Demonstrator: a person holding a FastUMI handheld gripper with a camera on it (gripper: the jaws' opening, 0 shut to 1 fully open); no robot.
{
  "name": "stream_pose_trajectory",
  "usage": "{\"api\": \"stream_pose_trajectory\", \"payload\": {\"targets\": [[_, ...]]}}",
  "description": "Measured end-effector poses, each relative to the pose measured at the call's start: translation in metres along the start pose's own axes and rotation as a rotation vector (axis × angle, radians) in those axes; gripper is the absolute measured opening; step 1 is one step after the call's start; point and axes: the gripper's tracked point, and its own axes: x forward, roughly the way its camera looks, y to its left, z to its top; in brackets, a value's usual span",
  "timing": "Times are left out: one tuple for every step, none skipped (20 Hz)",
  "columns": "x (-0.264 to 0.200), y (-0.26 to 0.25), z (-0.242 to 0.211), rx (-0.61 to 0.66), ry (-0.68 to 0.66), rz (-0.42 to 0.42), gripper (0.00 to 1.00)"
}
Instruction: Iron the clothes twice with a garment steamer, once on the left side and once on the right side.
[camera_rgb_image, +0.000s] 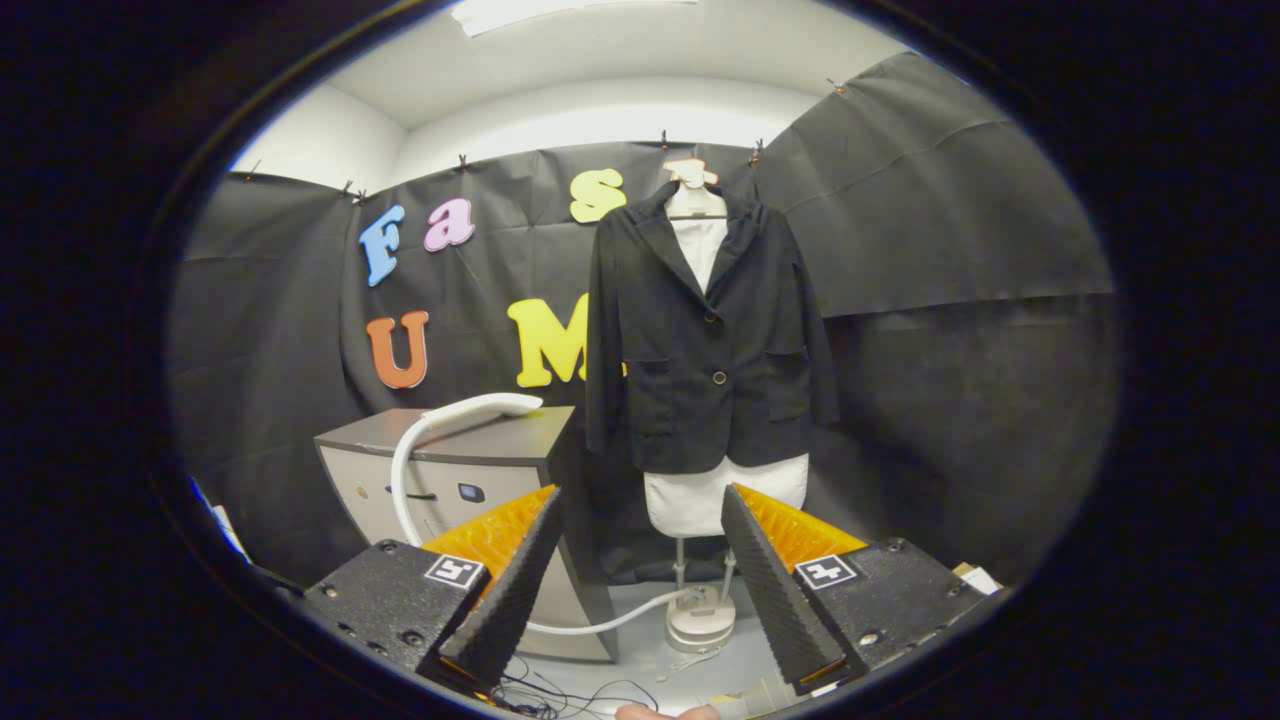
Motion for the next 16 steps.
{"api": "stream_pose_trajectory", "payload": {"targets": [[0.000,0.002,-0.001,-0.001,0.004,-0.003,0.98],[0.000,0.005,-0.001,-0.001,0.011,-0.009,0.98],[0.002,0.007,-0.003,0.001,0.019,-0.012,0.98],[0.004,0.012,-0.002,0.003,0.025,-0.014,0.98],[0.004,0.017,-0.001,0.004,0.026,-0.015,0.98],[0.007,0.022,0.001,0.003,0.026,-0.019,0.98],[0.011,0.027,0.002,-0.001,0.027,-0.023,0.98],[0.013,0.033,0.005,-0.003,0.028,-0.028,0.98],[0.016,0.041,0.007,-0.003,0.026,-0.030,0.98],[0.020,0.050,0.010,-0.002,0.026,-0.029,0.98],[0.024,0.059,0.011,-0.003,0.039,-0.030,0.98],[0.028,0.070,0.013,-0.006,0.054,-0.030,0.98],[0.032,0.078,0.016,-0.012,0.063,-0.038,0.98],[0.037,0.088,0.022,-0.012,0.065,-0.041,0.98],[0.043,0.101,0.027,-0.004,0.064,-0.033,0.98],[0.048,0.115,0.033,0.007,0.066,-0.015,0.98]]}}
